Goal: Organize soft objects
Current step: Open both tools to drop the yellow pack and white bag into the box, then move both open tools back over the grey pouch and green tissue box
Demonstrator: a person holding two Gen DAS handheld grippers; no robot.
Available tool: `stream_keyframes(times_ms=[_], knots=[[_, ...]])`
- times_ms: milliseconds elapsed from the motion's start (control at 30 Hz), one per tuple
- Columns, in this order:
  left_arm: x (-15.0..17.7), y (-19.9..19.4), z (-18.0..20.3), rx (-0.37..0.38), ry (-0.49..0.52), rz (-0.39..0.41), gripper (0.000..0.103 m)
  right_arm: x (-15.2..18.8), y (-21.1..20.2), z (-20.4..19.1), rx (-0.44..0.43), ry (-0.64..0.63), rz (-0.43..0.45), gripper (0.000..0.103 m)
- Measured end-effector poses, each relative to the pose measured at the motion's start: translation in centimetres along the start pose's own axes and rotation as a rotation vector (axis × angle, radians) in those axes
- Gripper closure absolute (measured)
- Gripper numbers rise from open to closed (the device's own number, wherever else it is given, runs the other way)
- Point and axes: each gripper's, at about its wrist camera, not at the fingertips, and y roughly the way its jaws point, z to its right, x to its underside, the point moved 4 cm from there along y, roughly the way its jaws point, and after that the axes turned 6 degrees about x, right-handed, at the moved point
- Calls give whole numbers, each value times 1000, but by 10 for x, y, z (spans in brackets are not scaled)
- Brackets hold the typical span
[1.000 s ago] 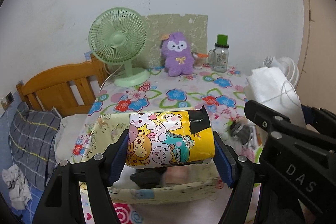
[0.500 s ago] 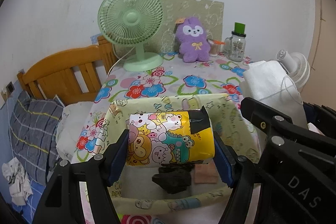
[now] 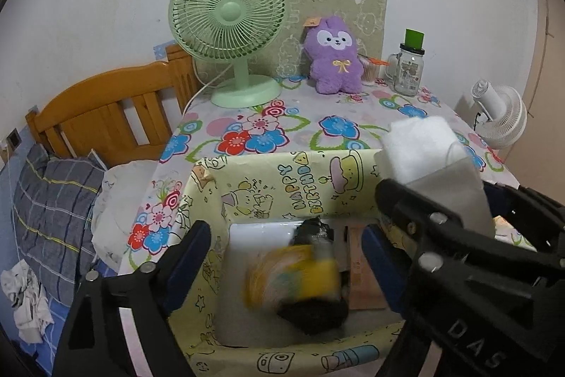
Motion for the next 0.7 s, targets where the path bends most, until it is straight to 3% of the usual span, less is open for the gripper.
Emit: stream_keyframes(times_ms=[200,433,700], knots=[[1,-1,0,3,-14,-5,11,0,-2,2,-2,9,13,16],[0,-9,7,-5,-4,9,11,2,-11,7,15,-4,21,10],[-2,-19,26,-1,2,28,11,1,-24,23,25,10,31,10]])
